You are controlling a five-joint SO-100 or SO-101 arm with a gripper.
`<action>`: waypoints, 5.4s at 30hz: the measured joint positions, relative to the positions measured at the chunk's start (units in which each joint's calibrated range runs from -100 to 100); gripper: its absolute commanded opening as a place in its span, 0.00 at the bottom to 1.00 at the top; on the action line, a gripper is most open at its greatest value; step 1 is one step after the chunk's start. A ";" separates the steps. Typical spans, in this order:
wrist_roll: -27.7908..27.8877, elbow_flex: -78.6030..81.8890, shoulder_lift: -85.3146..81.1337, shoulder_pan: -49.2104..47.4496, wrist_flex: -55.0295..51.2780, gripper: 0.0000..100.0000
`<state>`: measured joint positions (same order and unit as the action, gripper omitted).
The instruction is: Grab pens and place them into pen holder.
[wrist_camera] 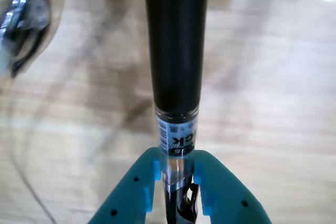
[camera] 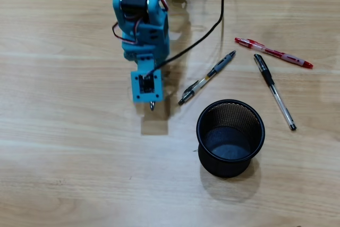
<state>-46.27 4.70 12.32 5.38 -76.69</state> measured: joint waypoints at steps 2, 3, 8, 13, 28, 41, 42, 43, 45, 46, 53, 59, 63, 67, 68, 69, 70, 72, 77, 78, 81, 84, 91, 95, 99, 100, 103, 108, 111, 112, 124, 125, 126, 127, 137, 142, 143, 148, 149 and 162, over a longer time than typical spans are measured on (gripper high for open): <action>0.36 1.15 -4.93 0.86 -2.33 0.02; 0.42 2.22 -7.56 1.33 -3.37 0.02; 0.42 9.41 -22.18 2.38 -4.57 0.02; 0.42 14.11 -35.00 1.81 -4.49 0.02; -8.01 14.37 -42.23 -17.15 35.82 0.02; -8.27 14.73 -40.02 -22.11 61.20 0.02; -8.27 14.73 -38.83 -21.63 61.20 0.02; -8.48 14.73 -37.38 -21.63 61.20 0.02; -9.57 14.82 -33.73 -22.49 61.20 0.02; -9.88 14.82 -32.46 -22.58 61.20 0.02; -10.14 13.58 -20.14 -22.58 63.36 0.02; -10.14 12.51 -11.72 -23.73 75.10 0.02; -10.14 8.70 -6.97 -24.68 77.00 0.02; -10.14 6.39 -4.42 -25.06 77.00 0.02; -10.14 6.30 -4.16 -25.06 77.00 0.03; -10.14 6.30 -4.08 -25.06 77.00 0.05; -10.14 6.30 -4.08 -25.06 77.00 0.08; -10.14 6.30 -3.99 -25.06 77.00 0.14; -10.14 6.30 -3.99 -25.15 77.00 0.14; -10.14 6.30 -3.99 -25.35 77.00 0.13; -10.14 6.30 -3.99 -26.01 77.00 0.11; -10.09 6.30 -4.16 -26.20 76.48 0.07; -8.58 4.70 -12.57 -26.11 57.14 0.04; -8.58 4.53 -18.44 -25.35 45.32 0.02; -9.57 4.53 -22.85 -25.44 35.56 0.02; -10.66 4.53 -23.70 -25.63 33.06 0.02; -15.66 4.53 -26.25 -25.63 22.79 0.02; -24.14 4.53 -26.93 -27.63 7.34 0.02; -27.98 3.99 -26.93 -28.39 -0.09 0.02; -29.08 3.64 -26.93 -28.59 -2.42 0.02; -34.17 2.93 -19.80 -31.82 -8.63 0.05; -34.17 2.84 -18.95 -31.82 -8.63 0.06; -34.17 2.84 -18.18 -31.82 -8.63 0.10; -34.28 2.84 -16.82 -31.25 -8.46 0.12; -38.08 2.57 -8.50 -34.49 -3.71 0.15; -39.27 2.66 -5.69 -34.59 -0.69 0.15; -39.64 2.57 -5.52 -34.68 -0.52 0.15; -41.46 2.48 -3.65 -36.11 -0.26 0.15; -41.72 2.48 -3.14 -36.11 -0.17 0.15; -42.81 12.60 0.93 -36.49 17.70 0.15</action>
<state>-89.08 17.30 13.25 -31.11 -59.00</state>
